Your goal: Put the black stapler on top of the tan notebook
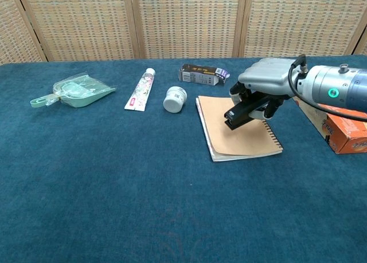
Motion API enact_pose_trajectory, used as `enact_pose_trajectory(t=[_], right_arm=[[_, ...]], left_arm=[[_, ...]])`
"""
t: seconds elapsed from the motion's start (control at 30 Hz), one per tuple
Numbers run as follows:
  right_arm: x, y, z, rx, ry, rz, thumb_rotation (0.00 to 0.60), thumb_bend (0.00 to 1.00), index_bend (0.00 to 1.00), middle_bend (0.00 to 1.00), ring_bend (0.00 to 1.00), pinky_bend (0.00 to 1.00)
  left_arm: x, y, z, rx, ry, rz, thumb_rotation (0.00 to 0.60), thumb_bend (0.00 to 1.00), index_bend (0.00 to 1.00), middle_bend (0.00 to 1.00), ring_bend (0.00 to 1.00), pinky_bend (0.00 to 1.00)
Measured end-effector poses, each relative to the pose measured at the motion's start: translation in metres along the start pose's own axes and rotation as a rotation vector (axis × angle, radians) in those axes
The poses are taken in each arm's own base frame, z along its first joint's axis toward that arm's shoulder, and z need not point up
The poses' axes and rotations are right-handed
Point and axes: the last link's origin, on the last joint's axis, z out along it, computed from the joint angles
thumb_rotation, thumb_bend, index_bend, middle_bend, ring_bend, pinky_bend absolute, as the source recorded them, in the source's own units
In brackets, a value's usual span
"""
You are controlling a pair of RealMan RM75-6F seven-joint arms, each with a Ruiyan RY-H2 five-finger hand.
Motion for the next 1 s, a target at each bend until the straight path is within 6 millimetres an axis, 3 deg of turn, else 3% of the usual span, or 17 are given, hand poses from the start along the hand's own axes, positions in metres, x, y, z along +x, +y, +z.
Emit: enact_pose_trajectory(t=[0.4,0.47,0.53,0.6,0.7,1.0], right_arm=[[-0.004,-0.008,0.016,0.201,-0.005,-0.171,0.600,0.54,0.54,0.49,0.37,0.50],[-0.003,-0.007,0.018,0.225,0.005,-0.190,0.600,0.41,0.44,0.38,0.31,0.47],[-0.002,-0.006,0.020,0.241,0.013,-0.213,0.600,0.12,0.21,0.16,0.11,0.31],[-0.001,-0.003,0.021,0.251,0.019,-0.242,0.600,0.00,0.07,0.03,0.01,0.14],[0.001,0.001,0.023,0.248,0.038,-0.279,0.600,0.00,0.00,0.00,0.00,0.01],[0.012,0.010,0.019,0.224,0.113,-0.343,0.600,0.00,0.00,0.00,0.00,0.00]], left_arm=[[-0.003,-0.001,0.007,0.020,-0.029,-0.006,0.600,0.00,0.00,0.00,0.00,0.00],[-0.003,-0.001,0.007,0.021,-0.030,-0.006,0.600,0.00,0.00,0.00,0.00,0.00],[-0.003,-0.001,0.007,0.021,-0.029,-0.006,0.600,0.00,0.00,0.00,0.00,0.00],[-0.003,-0.001,0.007,0.021,-0.029,-0.006,0.600,0.00,0.00,0.00,0.00,0.00],[-0.004,-0.001,0.007,0.021,-0.029,-0.006,0.600,0.00,0.00,0.00,0.00,0.00],[-0.003,0.000,0.005,0.018,-0.028,-0.011,0.600,0.00,0.00,0.00,0.00,0.00]])
